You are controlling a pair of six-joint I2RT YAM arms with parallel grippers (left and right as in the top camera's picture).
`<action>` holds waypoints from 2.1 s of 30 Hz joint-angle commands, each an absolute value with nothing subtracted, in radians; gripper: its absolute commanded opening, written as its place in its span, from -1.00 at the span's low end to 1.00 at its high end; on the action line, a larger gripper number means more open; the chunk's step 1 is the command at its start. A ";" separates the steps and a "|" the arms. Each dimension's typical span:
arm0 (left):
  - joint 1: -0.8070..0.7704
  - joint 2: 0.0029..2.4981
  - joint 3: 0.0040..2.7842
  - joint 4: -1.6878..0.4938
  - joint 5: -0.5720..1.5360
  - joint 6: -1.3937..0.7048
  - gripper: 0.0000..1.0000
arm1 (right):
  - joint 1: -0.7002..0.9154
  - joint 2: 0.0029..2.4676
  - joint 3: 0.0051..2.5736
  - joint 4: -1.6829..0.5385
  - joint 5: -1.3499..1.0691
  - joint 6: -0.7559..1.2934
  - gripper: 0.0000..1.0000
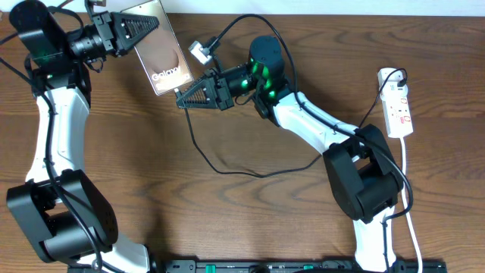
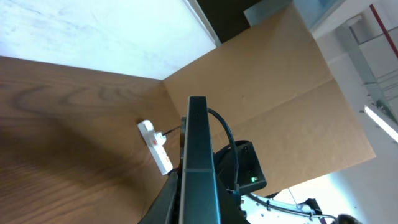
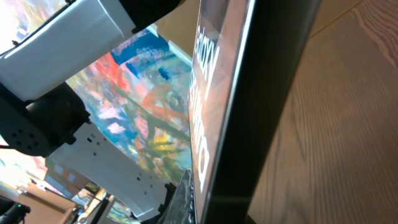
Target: Plug charger to phone and switch on socket
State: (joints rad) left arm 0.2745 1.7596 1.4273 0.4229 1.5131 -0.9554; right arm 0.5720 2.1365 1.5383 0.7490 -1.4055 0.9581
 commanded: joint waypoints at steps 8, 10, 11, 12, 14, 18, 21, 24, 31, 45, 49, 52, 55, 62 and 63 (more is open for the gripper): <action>0.278 1.736 1.444 0.429 1.552 -0.942 -0.85 | 0.555 2.138 1.549 0.752 -1.381 0.965 -0.98; 0.278 1.736 1.444 0.429 1.553 -0.937 -0.85 | 0.555 2.138 1.549 0.752 -1.376 0.965 -0.98; 0.278 1.736 1.444 0.429 1.556 -0.935 -0.85 | 0.555 2.138 1.549 0.752 -1.372 0.965 -0.98; 0.278 1.736 1.444 0.429 1.557 -0.934 -0.85 | 0.555 2.138 1.549 0.752 -1.369 0.965 -0.98; 0.278 1.736 1.444 0.429 1.565 -0.927 -0.85 | 0.555 2.138 1.549 0.752 -1.365 0.965 -0.98; 0.278 1.736 1.444 0.429 1.571 -0.919 -0.85 | 0.555 2.138 1.549 0.752 -1.357 0.965 -0.98; 0.278 1.736 1.444 0.429 1.571 -0.916 -0.85 | 0.555 2.138 1.549 0.752 -1.345 0.965 -0.98; 0.278 1.736 1.444 0.429 1.571 -0.912 -0.85 | 0.555 2.138 1.549 0.752 -1.337 0.965 -0.98; 0.278 1.736 1.444 0.428 1.571 -0.909 -0.85 | 0.554 2.138 1.549 0.752 -1.311 0.965 -0.98; 0.278 1.736 1.444 0.428 1.571 -0.909 -0.85 | 0.542 2.138 1.549 0.753 -1.262 0.965 -0.98; 0.278 1.736 1.444 0.428 1.571 -0.909 -0.85 | 0.542 2.138 1.549 0.752 -1.245 0.966 -0.98; 0.278 1.736 1.444 0.428 1.571 -0.909 -0.85 | 0.542 2.138 1.549 0.753 -1.236 0.965 -0.98; 0.278 1.736 1.444 0.428 1.571 -0.909 -0.85 | 0.542 2.138 1.549 0.753 -1.236 0.965 -0.98; 0.278 1.736 1.444 0.419 1.572 -0.910 -0.85 | 0.542 2.138 1.549 0.753 -1.235 0.965 -0.98; 0.278 1.736 1.444 0.410 1.571 -0.909 -0.85 | 0.542 2.138 1.549 0.753 -1.235 0.965 -0.98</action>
State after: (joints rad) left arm 0.2810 1.7596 1.4273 0.4198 1.4933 -0.9154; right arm 0.5667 2.1365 1.5379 0.7448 -1.3521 0.9600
